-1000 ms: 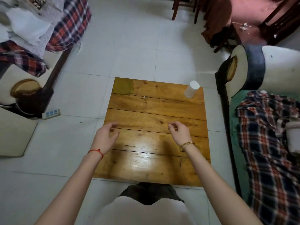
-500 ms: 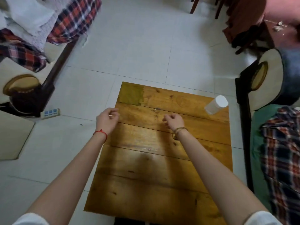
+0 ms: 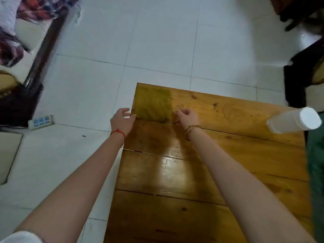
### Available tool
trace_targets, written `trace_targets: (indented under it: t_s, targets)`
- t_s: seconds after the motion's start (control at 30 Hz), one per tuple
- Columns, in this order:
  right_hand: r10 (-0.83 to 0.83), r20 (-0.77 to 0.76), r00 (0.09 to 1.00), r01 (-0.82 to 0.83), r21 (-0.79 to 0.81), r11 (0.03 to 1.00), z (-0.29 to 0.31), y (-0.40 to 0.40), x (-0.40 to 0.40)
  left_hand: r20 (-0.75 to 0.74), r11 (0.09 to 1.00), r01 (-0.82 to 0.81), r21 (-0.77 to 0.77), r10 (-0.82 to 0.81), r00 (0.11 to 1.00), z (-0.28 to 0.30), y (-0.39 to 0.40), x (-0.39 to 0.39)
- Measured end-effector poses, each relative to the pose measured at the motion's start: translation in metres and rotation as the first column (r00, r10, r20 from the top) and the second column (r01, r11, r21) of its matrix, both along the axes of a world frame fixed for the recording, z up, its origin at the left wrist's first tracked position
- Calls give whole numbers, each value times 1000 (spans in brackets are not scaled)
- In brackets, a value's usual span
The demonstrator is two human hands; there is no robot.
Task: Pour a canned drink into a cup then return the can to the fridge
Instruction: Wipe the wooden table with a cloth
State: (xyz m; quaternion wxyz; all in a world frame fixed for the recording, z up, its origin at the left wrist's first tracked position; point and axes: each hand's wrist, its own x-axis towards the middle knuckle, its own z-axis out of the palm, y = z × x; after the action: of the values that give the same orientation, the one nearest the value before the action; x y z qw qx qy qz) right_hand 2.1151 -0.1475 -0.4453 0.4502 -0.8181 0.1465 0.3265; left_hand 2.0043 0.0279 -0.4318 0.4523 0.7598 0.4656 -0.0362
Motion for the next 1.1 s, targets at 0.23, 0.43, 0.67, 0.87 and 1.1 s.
trace_targets:
  t_s: [0.23, 0.43, 0.67, 0.87, 1.1]
  targets:
    - [-37, 98, 995, 45, -82, 996, -24, 33, 15, -22, 997, 34, 70, -32, 999, -30, 9, 23]
    - [121, 89, 989, -104, -174, 979, -21, 43, 17, -49, 998, 36, 61, -33, 998, -33, 10, 35]
    - [-37, 72, 997, 28, 112, 993, -16, 40, 6, -25, 996, 91, 8, -90, 996, -25, 11, 28]
    - [-449, -529, 720, 688, 457, 564, -4, 17, -23, 29, 961, 106, -256, -102, 994, -14, -13, 7]
    - [-433, -620, 654, 747, 442, 496, 6, -39, -68, 104, 920, 228, -318, -205, 973, 1, -68, -36]
